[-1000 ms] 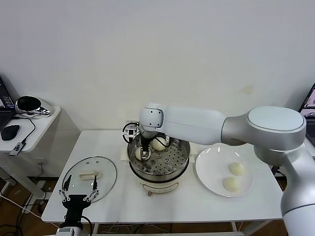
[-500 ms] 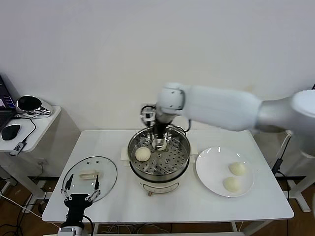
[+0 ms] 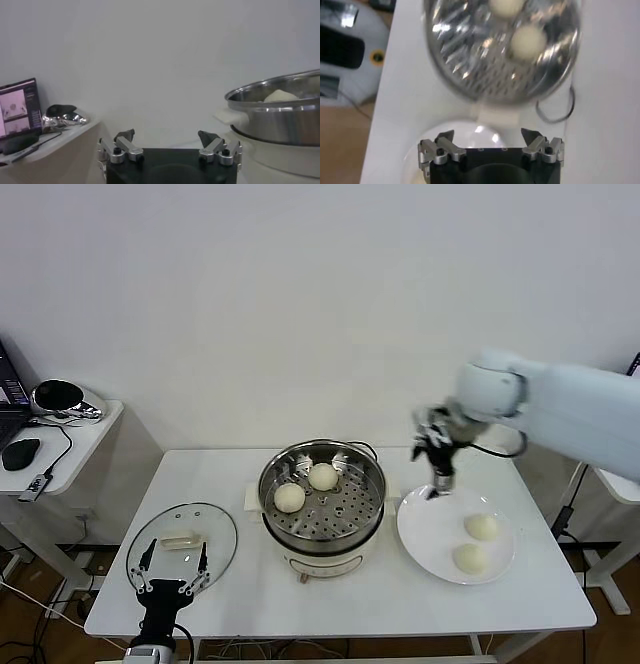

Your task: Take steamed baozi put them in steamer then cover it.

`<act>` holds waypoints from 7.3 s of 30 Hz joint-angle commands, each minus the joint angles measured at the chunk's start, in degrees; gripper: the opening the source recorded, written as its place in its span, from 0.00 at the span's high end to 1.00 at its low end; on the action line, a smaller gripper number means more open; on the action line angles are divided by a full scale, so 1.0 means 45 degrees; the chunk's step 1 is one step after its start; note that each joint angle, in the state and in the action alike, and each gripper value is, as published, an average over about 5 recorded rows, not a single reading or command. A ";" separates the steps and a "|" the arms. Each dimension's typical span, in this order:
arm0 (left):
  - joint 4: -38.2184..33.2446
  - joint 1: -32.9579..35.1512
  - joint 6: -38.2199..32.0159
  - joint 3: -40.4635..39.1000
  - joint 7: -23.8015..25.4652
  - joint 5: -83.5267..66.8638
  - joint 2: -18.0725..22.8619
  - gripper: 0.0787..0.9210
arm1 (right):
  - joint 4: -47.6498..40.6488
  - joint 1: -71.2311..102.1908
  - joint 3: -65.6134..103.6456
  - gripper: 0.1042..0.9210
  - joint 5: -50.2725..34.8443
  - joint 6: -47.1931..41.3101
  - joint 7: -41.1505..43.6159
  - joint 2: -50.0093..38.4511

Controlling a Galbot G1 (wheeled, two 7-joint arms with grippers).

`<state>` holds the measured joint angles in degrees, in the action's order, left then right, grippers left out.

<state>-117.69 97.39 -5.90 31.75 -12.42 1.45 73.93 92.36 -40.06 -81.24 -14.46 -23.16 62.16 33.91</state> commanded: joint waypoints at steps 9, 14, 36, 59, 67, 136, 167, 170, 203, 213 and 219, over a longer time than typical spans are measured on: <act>-0.0017 0.0065 -0.0011 0.0006 -0.0020 0.0251 0.0100 0.12 | -0.0972 0.6804 0.4066 0.12 0.3398 0.1659 -0.0339 -0.2166; -0.0017 0.0115 -0.0011 0.0052 -0.0019 0.0300 0.0126 0.12 | -0.1517 0.7832 0.4804 0.12 0.3794 0.1718 -0.0380 -0.1586; 0.0039 0.0214 -0.0063 0.0308 -0.0043 0.0237 0.0179 0.12 | -0.2976 0.9278 0.5895 0.12 0.4433 0.1666 -0.0681 0.0037; 0.0094 0.0128 -0.0054 0.0248 -0.0059 0.0244 0.0218 0.12 | -0.2567 0.7804 0.5625 0.45 0.4011 0.1622 -0.0108 -0.0350; -0.0056 0.0109 -0.0025 0.0235 -0.0046 0.0238 0.0151 0.12 | -0.2201 0.4216 0.4456 0.46 0.2588 0.1756 0.0438 -0.0550; -0.0009 -0.0099 -0.0133 0.0748 -0.0147 0.0145 0.0282 0.12 | -0.2716 0.1830 0.0276 0.36 0.2287 0.8062 -0.0491 0.8095; -0.0049 -0.0310 -0.0081 0.0322 -0.0048 0.0237 -0.0076 0.12 | -0.1427 0.1133 0.2250 0.12 0.2125 0.0992 0.0859 -0.0850; 0.0021 -0.0347 -0.0084 0.0285 -0.0049 0.0242 -0.0124 0.12 | -0.1664 0.2067 0.2668 0.12 0.2751 0.1349 0.0967 -0.1549; 0.0178 -0.0243 -0.0055 0.0404 -0.0053 0.0426 -0.0085 0.12 | -0.7421 1.0212 0.9391 0.12 0.6531 0.3868 0.0281 0.1724; 0.0271 -0.0258 -0.0068 0.0514 -0.0057 0.0379 -0.0101 0.12 | -0.8378 1.0236 0.9726 0.12 0.7241 0.3760 -0.0037 0.2484; 0.0334 -0.0281 -0.0084 0.0499 -0.0062 0.0390 -0.0060 0.12 | -0.8513 1.0231 0.9809 0.12 0.7460 0.3638 -0.0052 0.2594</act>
<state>-116.17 96.13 -6.25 34.01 -12.71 3.19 73.61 57.16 4.56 -38.70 17.02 -6.67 62.40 43.29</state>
